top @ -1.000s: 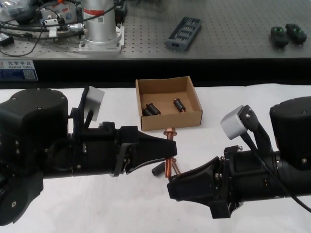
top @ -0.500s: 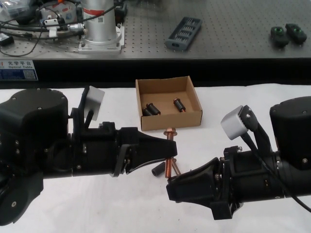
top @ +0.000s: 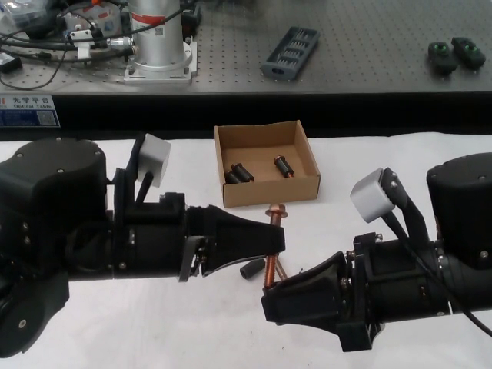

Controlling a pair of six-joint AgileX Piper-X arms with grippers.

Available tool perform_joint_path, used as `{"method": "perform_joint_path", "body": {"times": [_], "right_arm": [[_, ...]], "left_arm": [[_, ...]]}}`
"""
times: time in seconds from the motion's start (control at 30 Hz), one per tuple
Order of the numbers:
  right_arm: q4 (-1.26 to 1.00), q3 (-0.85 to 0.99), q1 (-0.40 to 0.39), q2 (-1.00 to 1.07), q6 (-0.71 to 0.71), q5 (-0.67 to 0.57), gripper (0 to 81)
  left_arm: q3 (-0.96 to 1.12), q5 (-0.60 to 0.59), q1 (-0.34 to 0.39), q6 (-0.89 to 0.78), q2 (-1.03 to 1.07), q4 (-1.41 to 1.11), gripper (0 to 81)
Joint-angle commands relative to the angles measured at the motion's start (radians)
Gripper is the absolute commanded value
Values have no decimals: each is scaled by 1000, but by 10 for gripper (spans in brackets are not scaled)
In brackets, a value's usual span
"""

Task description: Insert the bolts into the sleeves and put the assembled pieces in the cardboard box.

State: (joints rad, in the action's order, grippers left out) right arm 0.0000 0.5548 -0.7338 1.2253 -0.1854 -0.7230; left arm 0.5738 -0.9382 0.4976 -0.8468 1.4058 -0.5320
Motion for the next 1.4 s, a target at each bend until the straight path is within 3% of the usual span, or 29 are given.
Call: {"method": "perform_joint_path", "body": {"times": [0.0, 0.97, 1.37], "right_arm": [[-13, 4, -1, -12, -2, -30, 43], [-134, 4, 1, -12, -62, -58, 43], [-134, 4, 51, -12, -69, -58, 43]], "left_arm": [[12, -16, 3, 20, -4, -53, 65], [12, 17, 15, 20, -4, -53, 65], [12, 78, 15, 20, -4, -53, 65]]}}
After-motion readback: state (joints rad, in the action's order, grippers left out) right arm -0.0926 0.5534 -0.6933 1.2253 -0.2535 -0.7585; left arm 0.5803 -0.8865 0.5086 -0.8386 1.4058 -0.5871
